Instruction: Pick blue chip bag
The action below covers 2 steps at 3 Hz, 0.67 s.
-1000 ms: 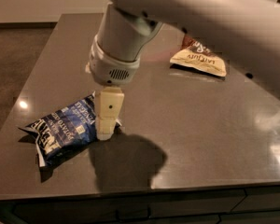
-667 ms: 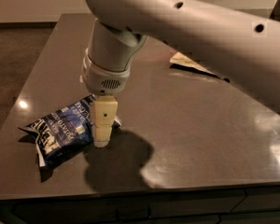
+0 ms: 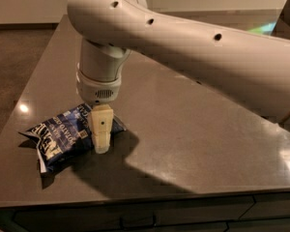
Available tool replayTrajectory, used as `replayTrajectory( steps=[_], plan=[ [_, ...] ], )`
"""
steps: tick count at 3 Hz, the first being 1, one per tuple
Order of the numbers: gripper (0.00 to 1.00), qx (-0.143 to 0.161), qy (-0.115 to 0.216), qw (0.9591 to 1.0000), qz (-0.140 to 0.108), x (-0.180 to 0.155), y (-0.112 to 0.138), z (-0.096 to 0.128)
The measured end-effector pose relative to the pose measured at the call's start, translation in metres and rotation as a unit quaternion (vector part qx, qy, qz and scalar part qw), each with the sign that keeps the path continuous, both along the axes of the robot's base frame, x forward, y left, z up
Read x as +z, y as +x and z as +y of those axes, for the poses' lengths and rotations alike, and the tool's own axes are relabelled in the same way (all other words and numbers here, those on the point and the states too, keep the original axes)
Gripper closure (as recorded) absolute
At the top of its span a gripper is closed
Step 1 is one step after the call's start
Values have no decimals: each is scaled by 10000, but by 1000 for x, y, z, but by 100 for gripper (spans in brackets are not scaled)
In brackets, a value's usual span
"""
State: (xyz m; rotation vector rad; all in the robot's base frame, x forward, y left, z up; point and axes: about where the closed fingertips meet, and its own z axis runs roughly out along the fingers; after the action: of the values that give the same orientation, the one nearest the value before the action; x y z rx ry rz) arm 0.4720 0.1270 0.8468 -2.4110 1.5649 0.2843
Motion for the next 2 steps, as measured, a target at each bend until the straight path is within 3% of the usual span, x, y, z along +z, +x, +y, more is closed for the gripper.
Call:
replayTrajectory(
  steps=[1, 2],
  plan=[
    [26, 81, -135, 9999, 6, -4, 6, 3],
    [57, -29, -132, 9999, -2, 16, 6, -8]
  ],
)
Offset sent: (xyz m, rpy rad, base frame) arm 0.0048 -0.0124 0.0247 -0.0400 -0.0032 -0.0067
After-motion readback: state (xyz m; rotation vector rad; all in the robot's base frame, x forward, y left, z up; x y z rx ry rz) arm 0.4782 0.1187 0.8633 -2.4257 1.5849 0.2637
